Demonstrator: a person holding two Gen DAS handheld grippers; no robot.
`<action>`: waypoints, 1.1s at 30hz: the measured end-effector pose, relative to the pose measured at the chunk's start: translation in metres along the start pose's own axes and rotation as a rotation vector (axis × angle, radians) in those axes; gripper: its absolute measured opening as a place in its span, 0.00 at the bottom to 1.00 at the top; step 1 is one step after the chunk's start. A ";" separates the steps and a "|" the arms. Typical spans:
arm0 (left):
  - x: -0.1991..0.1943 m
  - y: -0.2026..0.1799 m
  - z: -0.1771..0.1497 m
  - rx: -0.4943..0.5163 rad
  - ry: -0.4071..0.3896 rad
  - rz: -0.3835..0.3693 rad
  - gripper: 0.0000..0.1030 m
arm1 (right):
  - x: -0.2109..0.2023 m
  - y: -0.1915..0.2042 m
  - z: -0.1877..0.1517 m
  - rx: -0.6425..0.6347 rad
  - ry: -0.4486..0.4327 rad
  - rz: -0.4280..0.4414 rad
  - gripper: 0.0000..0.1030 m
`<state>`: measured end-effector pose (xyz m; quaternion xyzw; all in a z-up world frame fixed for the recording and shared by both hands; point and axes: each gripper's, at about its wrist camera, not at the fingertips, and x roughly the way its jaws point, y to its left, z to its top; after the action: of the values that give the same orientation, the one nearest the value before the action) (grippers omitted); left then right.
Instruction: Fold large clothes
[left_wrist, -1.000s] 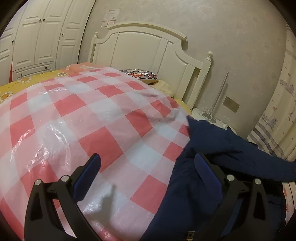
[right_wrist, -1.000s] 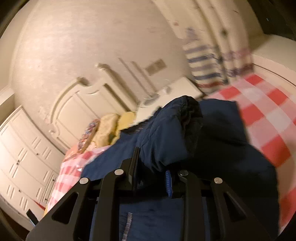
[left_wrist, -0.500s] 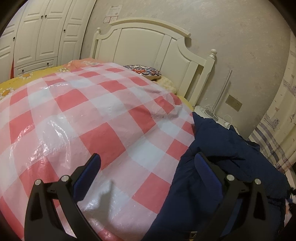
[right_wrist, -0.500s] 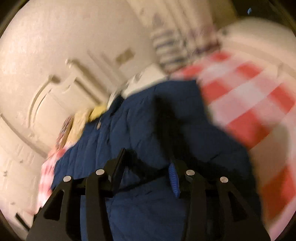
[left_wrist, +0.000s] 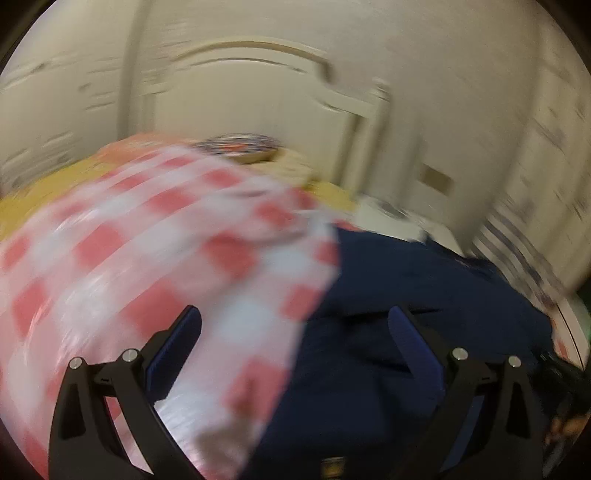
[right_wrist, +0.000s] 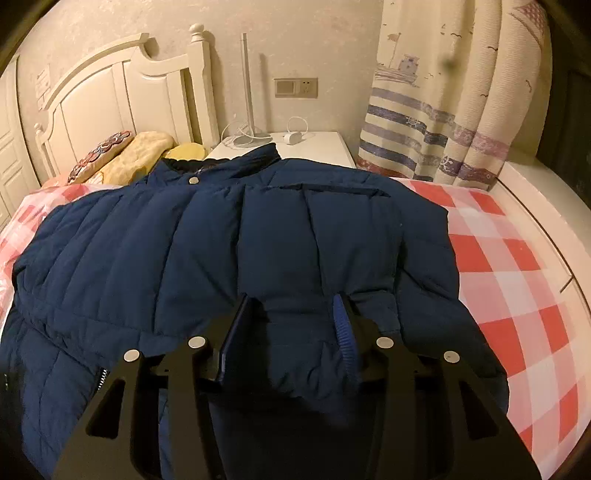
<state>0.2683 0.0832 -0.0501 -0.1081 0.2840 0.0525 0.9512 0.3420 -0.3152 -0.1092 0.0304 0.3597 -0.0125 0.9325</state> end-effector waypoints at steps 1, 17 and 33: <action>0.005 -0.013 0.009 0.031 0.017 -0.020 0.98 | 0.000 0.000 0.000 -0.001 0.000 0.001 0.41; 0.168 -0.119 0.008 0.342 0.240 0.029 0.98 | 0.002 0.004 -0.001 -0.020 -0.005 0.034 0.56; 0.170 -0.120 0.006 0.341 0.249 0.030 0.98 | -0.007 0.016 0.033 -0.030 -0.048 0.012 0.79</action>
<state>0.4321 -0.0251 -0.1176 0.0530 0.4059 0.0040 0.9124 0.3596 -0.3018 -0.0797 0.0185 0.3371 -0.0022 0.9413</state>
